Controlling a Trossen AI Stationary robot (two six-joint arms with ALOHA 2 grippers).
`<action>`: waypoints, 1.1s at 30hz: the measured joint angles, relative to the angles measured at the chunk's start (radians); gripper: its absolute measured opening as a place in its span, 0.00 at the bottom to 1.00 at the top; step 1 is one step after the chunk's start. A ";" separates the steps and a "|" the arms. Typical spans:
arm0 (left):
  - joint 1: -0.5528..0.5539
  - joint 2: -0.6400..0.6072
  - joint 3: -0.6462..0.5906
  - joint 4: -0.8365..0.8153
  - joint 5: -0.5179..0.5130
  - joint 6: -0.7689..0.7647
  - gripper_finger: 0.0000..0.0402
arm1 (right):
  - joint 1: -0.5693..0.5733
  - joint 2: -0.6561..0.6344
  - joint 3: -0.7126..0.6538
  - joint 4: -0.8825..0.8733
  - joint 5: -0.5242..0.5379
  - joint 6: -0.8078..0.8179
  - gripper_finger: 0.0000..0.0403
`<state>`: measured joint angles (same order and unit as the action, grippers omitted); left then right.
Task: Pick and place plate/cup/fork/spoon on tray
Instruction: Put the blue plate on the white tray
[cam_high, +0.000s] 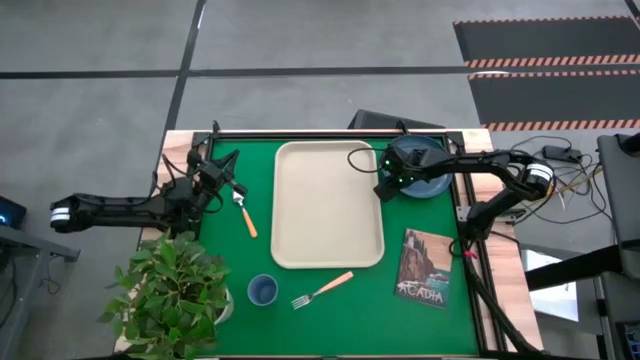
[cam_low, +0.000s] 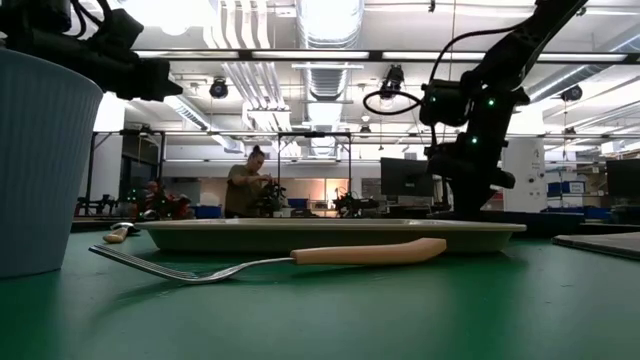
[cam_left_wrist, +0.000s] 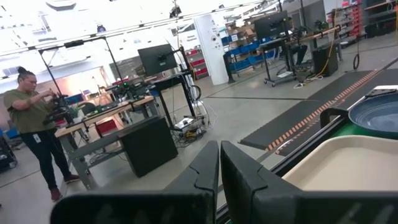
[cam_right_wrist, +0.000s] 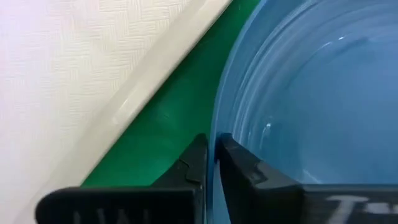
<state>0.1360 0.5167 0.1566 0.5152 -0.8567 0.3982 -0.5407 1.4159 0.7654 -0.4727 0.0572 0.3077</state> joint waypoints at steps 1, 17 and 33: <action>0.000 0.000 0.000 0.000 0.000 0.000 0.00 | 0.000 -0.006 0.000 -0.007 -0.001 0.000 0.04; 0.000 0.000 -0.001 0.000 0.000 -0.002 0.00 | 0.020 -0.220 0.142 -0.153 0.076 -0.044 0.03; 0.000 -0.002 -0.001 0.000 0.000 0.001 0.00 | 0.290 0.011 0.496 -0.150 0.177 -0.203 0.03</action>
<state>0.1360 0.5144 0.1555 0.5152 -0.8566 0.3992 -0.2511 1.4268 1.2610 -0.6230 0.2347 0.1045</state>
